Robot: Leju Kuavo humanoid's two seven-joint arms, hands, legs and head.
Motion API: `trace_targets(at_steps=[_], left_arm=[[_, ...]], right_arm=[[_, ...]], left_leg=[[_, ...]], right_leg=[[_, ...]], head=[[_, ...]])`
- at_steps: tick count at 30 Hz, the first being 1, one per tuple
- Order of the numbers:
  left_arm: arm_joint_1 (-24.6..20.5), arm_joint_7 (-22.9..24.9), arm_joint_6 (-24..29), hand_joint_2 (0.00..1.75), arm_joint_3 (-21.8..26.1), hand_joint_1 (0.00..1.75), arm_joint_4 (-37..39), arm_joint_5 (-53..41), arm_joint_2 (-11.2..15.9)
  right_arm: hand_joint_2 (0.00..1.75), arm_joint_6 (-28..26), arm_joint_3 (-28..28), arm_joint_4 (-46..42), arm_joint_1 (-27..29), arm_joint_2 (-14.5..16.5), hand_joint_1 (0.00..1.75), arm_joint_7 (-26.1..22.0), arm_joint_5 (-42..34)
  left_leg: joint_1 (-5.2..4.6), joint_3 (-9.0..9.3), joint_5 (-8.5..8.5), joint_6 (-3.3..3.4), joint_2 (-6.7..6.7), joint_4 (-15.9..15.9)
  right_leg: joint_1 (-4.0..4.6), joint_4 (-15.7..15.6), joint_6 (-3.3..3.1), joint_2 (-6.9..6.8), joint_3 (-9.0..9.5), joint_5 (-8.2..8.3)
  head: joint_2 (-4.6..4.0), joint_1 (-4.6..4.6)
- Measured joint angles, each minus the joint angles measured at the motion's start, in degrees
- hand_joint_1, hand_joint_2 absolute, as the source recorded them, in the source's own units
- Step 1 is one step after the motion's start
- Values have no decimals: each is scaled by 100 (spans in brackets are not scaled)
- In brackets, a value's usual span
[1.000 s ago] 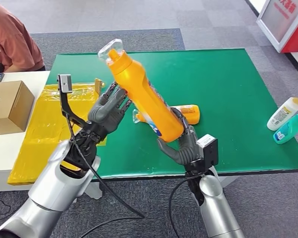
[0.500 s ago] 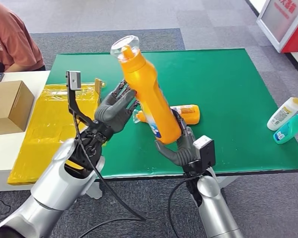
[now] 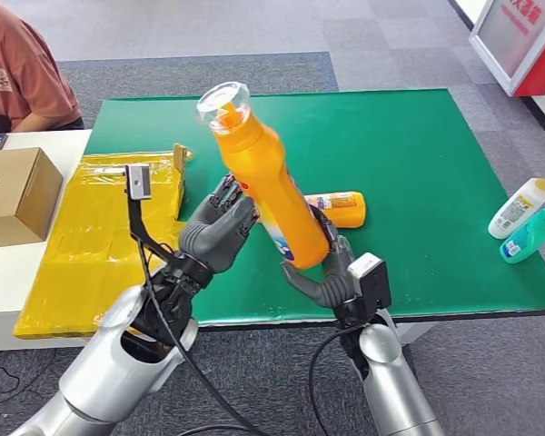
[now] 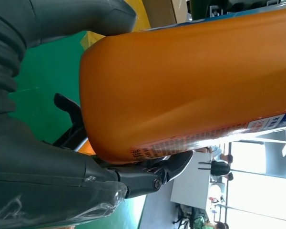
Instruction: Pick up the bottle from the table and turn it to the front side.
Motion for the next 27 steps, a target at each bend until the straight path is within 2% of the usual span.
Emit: trace_targets(at_steps=[9,19,27], left_arm=[[-27,0,80,175,-10,0,-24,-16,29],[-369,12,206,175,-32,0,96,-156,65],[-481,43,275,175,-44,0,166,-250,66]], right_arm=[[175,-33,-2,1,-2,-1,175,-1,25],[175,-51,2,7,-18,-1,175,0,64],[175,-236,79,30,-21,-1,175,-44,564]], left_leg=[[0,0,0,0,0,0],[0,-1,1,0,0,0],[0,-1,0,0,0,0]], right_leg=[[0,0,0,0,-1,0],[0,0,0,0,-1,1],[0,0,0,0,-2,0]], head=[[0,-1],[0,0],[0,-1]])
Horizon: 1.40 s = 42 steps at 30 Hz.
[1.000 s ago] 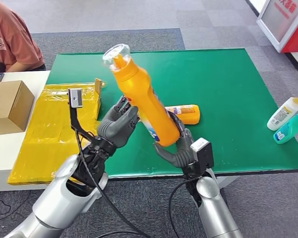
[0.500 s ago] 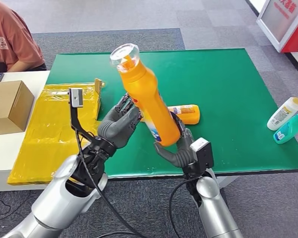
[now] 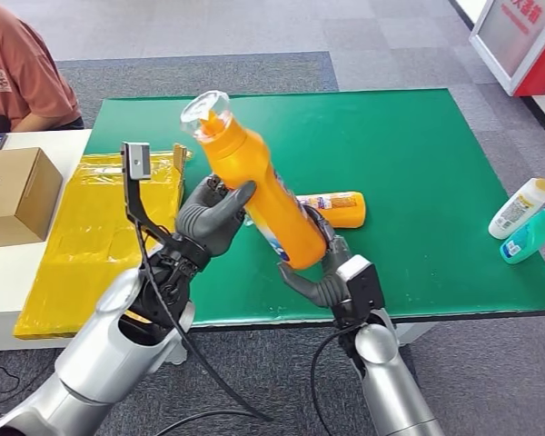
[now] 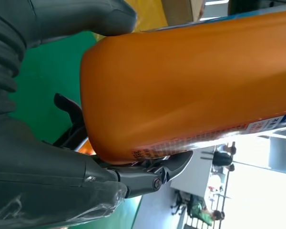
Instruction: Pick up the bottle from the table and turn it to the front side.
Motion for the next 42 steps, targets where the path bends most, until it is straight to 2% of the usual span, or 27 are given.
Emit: trace_targets(at_steps=[7,19,23,42], left_arm=[[-29,1,15,175,9,0,74,-28,14],[-64,1,18,175,13,0,147,-35,15],[-83,33,32,175,13,175,179,-72,19],[-146,44,28,175,39,175,341,-258,76]], right_arm=[[175,-355,133,15,-5,-10,175,-69,536],[175,-435,220,17,-11,-33,175,-72,618],[175,-477,231,17,-11,-34,175,-79,697],[175,-568,330,15,-14,-39,175,-100,783]], left_leg=[[0,0,0,0,0,0],[0,-1,0,0,0,0],[0,-1,0,0,0,0],[-2,-1,0,0,0,0]], right_leg=[[0,0,0,0,0,0],[0,0,0,0,0,0],[0,0,0,0,0,0],[-1,0,0,0,0,0]], head=[[0,0],[0,0],[0,1],[0,0]])
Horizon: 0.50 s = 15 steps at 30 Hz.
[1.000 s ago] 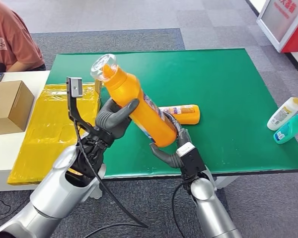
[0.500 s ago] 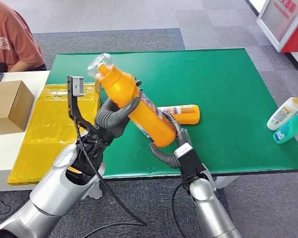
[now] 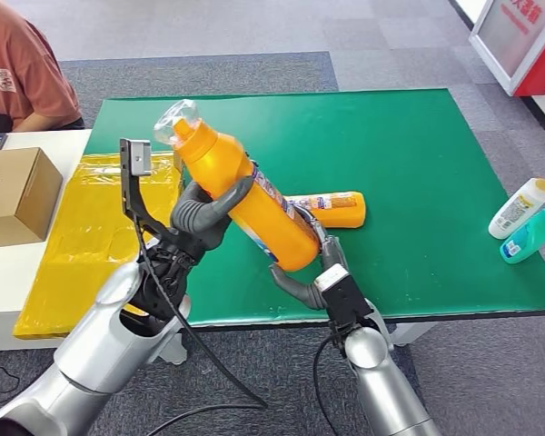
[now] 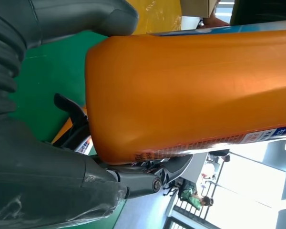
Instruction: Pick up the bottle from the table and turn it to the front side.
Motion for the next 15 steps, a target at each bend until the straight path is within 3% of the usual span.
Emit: trace_targets(at_steps=[15], left_arm=[[-2,-64,25,175,-2,175,4,-152,-2]], right_arm=[[175,-57,22,0,0,-1,175,0,0]], left_leg=[[-2,0,0,0,0,0]], right_leg=[[0,0,0,0,0,0]], head=[[0,1]])
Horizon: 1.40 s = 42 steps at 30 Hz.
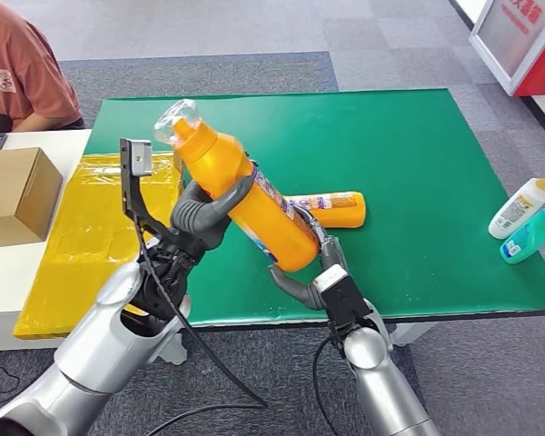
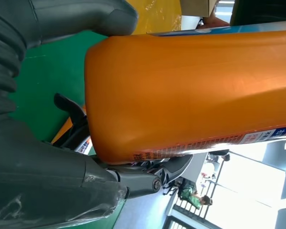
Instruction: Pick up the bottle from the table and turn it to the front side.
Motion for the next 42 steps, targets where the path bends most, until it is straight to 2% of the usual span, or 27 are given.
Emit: trace_targets(at_steps=[8,9,12,13,18,24,29,33,38,42], left_arm=[[22,-122,163,175,-15,175,0,-277,19],[33,-185,232,175,-21,175,0,-403,30],[80,-412,476,175,-25,175,0,-873,73],[91,-482,558,175,-10,175,1,-1029,94],[179,-731,889,175,307,175,38,-1903,310],[491,-900,1479,175,694,175,44,-4307,460],[762,-658,1562,175,1120,175,44,-5929,512],[878,-347,1418,175,1372,175,56,-6783,536],[932,180,1310,175,1537,175,237,-8120,552],[947,408,1364,175,1617,175,525,-8955,549]], right_arm=[[175,-28,0,0,-2,-1,175,2,-1],[175,-46,-1,0,-5,-1,170,5,-3],[175,-124,-3,0,-39,-1,39,32,-18],[175,-154,-10,0,-49,-2,0,43,-27],[175,-277,-199,0,-21,-25,0,104,-80],[175,-321,-576,0,74,-31,0,279,-2],[175,-275,-791,0,195,-22,0,349,138],[175,-234,-897,-1,225,-7,0,372,202],[175,-189,-997,-25,226,42,0,425,263],[175,-139,-1023,-68,222,85,0,459,319]], left_leg=[[0,0,0,0,0,0],[0,-1,0,0,0,0],[-1,-2,0,0,0,0],[-1,-1,0,0,0,0],[0,0,2,0,2,0],[-3,-3,1,4,1,0],[-6,-5,-1,7,1,0],[-7,-5,-1,7,1,0],[-7,-4,1,6,1,0],[-7,-4,1,6,1,0]], right_leg=[[0,0,0,0,0,0],[0,0,0,0,0,0],[0,0,0,0,0,0],[-1,0,0,1,-1,0],[1,0,0,-1,-2,0],[-1,0,1,-3,-3,0],[-4,-1,1,-3,-3,-1],[-5,-1,1,-3,-4,0],[-4,-1,2,-3,-4,1],[-4,-1,3,-3,-4,2]], head=[[0,-1],[0,-1],[0,0],[0,1],[0,-2],[0,-1],[0,-1],[0,-2],[0,-2],[0,-1]])
